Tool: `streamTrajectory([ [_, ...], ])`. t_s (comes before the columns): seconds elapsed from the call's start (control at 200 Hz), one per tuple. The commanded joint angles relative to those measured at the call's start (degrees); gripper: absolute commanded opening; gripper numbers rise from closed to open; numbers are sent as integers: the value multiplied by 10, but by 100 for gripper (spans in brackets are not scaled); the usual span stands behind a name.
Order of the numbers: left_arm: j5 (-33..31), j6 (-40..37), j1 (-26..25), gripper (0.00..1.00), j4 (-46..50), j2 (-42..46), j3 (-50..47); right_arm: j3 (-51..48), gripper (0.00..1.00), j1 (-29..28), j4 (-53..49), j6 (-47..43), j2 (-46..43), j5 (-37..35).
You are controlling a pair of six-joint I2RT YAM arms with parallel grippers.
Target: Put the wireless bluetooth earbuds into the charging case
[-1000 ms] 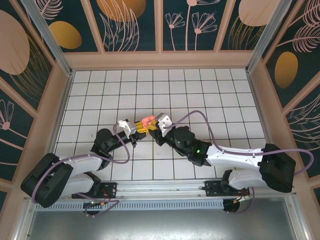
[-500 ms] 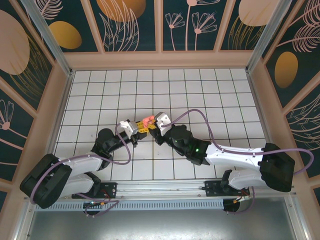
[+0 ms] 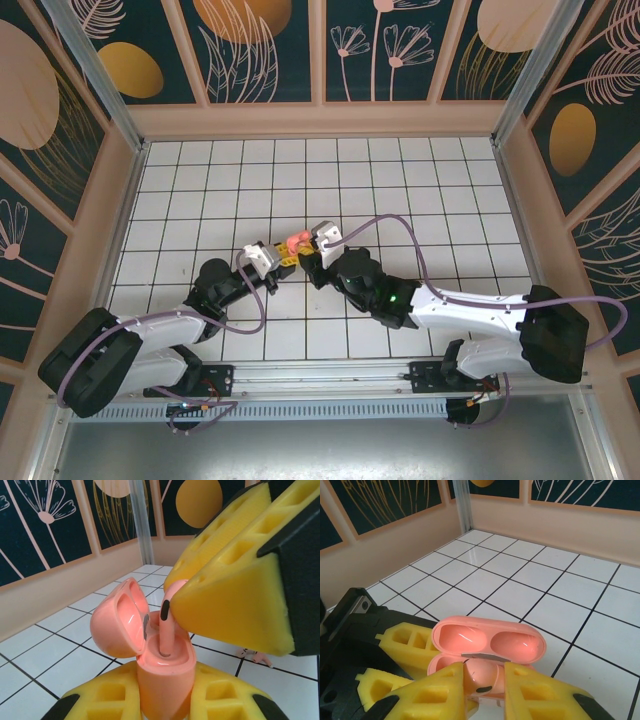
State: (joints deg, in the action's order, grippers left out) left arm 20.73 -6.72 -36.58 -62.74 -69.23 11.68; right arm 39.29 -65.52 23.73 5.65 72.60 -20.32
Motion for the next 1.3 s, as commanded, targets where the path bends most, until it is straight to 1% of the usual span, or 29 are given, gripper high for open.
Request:
streamTrajectory([
  [0.0, -10, -17, -8, 13, -48, 18, 12, 8, 21, -3, -47, 32, 12, -42],
  [0.175, -23, -21, -11, 13, -46, 21, 12, 17, 21, -3, -56, 27, 14, -40],
  [0.39, -48, -23, -16, 13, -52, 22, 9, 39, 20, -7, -104, 72, 30, -70],
  [0.49, -54, -27, -18, 13, -51, 23, 8, 40, 20, -12, -109, 67, 32, -83],
  [0.666, -61, -31, -21, 13, -45, 18, 12, 55, 20, -19, -112, 54, 42, -72],
  [0.971, -99, -29, -29, 13, -53, 5, 16, 137, 20, -20, -219, 170, 91, -68],
  [1.191, -117, -19, -31, 13, -70, -7, 14, 170, 21, -15, -260, 230, 114, -64],
  [1.296, -121, -15, -31, 13, -77, -14, 15, 182, 21, -6, -268, 260, 119, -45],
])
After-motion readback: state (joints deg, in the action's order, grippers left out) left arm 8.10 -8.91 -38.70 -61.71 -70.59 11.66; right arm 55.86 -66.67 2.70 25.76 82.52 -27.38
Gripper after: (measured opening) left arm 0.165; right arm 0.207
